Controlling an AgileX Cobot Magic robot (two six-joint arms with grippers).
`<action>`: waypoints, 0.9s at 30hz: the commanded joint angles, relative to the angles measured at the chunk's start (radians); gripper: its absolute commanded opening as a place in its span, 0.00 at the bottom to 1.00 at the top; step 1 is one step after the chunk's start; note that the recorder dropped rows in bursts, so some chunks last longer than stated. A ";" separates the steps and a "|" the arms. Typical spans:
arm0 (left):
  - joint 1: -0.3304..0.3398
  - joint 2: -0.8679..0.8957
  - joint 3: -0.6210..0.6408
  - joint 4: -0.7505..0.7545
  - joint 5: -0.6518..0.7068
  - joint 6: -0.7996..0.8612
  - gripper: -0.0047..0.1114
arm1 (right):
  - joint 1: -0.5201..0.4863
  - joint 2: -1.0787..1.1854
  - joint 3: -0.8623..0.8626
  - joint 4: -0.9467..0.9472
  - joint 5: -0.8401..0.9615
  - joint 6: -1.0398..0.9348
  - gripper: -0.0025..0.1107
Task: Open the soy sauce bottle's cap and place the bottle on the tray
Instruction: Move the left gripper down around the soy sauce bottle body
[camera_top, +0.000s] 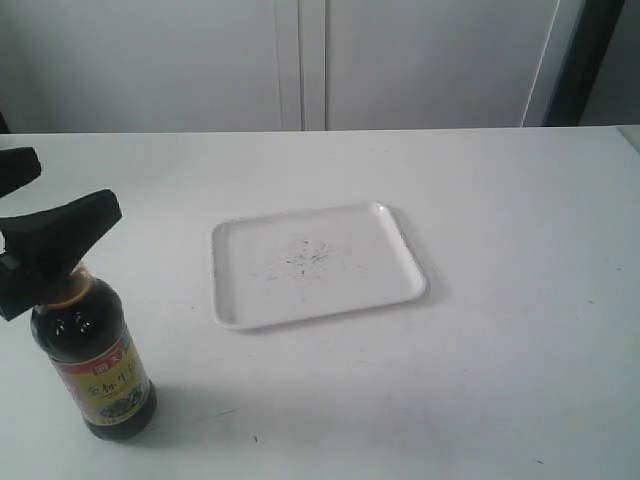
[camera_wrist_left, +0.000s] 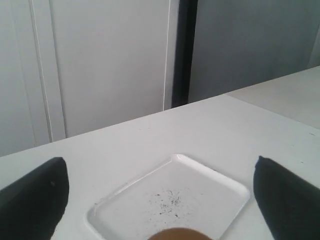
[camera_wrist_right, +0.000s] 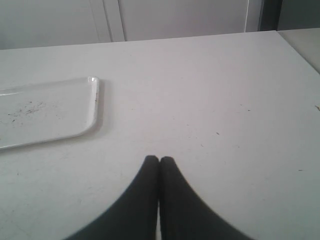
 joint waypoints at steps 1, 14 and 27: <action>0.000 0.011 0.011 -0.010 -0.019 0.031 0.92 | -0.007 -0.006 0.005 0.002 -0.006 0.000 0.02; 0.000 0.103 0.095 -0.083 -0.080 0.175 0.92 | -0.007 -0.006 0.005 0.002 -0.006 0.000 0.02; 0.000 0.238 0.124 -0.100 -0.169 0.239 0.92 | -0.007 -0.006 0.005 0.002 -0.006 0.000 0.02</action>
